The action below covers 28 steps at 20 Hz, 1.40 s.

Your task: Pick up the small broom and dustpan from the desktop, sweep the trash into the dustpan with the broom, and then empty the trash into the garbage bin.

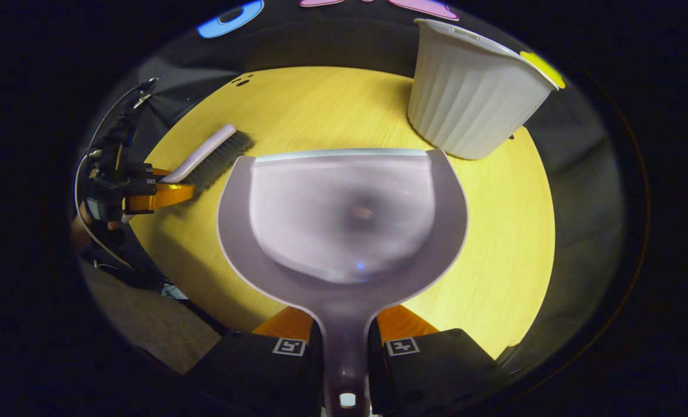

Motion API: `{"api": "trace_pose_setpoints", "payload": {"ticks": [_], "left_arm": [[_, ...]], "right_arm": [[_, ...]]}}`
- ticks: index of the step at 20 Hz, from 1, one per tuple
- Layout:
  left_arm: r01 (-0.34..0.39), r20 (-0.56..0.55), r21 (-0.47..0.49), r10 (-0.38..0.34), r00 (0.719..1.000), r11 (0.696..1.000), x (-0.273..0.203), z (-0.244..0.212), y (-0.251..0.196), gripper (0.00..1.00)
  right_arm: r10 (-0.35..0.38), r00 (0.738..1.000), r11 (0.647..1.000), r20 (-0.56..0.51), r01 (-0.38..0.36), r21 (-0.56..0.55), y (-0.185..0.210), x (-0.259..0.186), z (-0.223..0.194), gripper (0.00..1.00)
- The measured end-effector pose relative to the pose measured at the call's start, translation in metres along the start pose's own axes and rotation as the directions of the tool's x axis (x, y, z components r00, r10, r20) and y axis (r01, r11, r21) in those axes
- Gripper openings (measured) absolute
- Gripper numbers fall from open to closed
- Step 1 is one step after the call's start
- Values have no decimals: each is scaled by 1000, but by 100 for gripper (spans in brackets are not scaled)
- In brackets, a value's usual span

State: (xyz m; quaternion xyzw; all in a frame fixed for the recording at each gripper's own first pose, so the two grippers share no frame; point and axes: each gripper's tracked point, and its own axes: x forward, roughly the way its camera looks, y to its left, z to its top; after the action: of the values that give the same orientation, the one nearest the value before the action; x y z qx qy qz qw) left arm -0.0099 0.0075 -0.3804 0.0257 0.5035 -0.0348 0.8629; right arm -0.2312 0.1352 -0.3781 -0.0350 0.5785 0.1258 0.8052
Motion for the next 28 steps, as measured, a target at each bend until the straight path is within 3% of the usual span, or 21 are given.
{"api": "trace_pose_setpoints", "payload": {"ticks": [2, 8, 11, 12, 13, 15, 16, 17, 18, 24, 28], "left_arm": [[-21, -6, 9, 21, 1000, 1000, 3, 2, -2, 28], [-78, -10, 11, 78, 997, 997, 3, 7, -3, 29], [-89, 0, 27, 89, 996, 996, 0, 7, -9, 29], [-90, 2, 36, 90, 996, 995, -3, 7, -10, 32], [-88, -2, 40, 89, 996, 995, -6, 6, -12, 32], [-86, -1, 37, 86, 996, 996, -5, 6, -11, 33], [-85, 7, 35, 85, 996, 996, -7, 7, -10, 29], [-85, 14, 36, 84, 996, 996, -10, 8, -10, 29], [-91, 23, 41, 91, 996, 995, -15, 8, -8, 33], [-103, 100, 53, 98, 990, 993, -48, 17, -4, 29], [-95, 208, 58, 81, 975, 994, -78, 38, -6, 33]], "right_arm": [[-36, 999, 999, -21, 36, -8, -5, 15, -9, 35], [-18, 1000, 1000, -23, 19, 3, -5, 27, -18, 39], [12, 999, 999, -30, -11, 43, -5, 28, -22, 35], [15, 1000, 999, -26, -13, 49, -5, 26, -24, 41], [17, 999, 999, -28, -15, 52, -4, 26, -25, 36], [25, 999, 998, -27, -23, 62, 1, 25, -24, 36], [27, 999, 997, -22, -26, 67, 0, 23, -23, 36], [27, 1000, 997, -13, -26, 73, 0, 19, -21, 45], [23, 1000, 997, -4, -23, 78, -2, 13, -19, 45], [-29, 996, 996, 85, 22, 89, -2, -30, -14, 45], [-62, 975, 994, 212, 42, 100, 11, -68, 6, 45]]}}
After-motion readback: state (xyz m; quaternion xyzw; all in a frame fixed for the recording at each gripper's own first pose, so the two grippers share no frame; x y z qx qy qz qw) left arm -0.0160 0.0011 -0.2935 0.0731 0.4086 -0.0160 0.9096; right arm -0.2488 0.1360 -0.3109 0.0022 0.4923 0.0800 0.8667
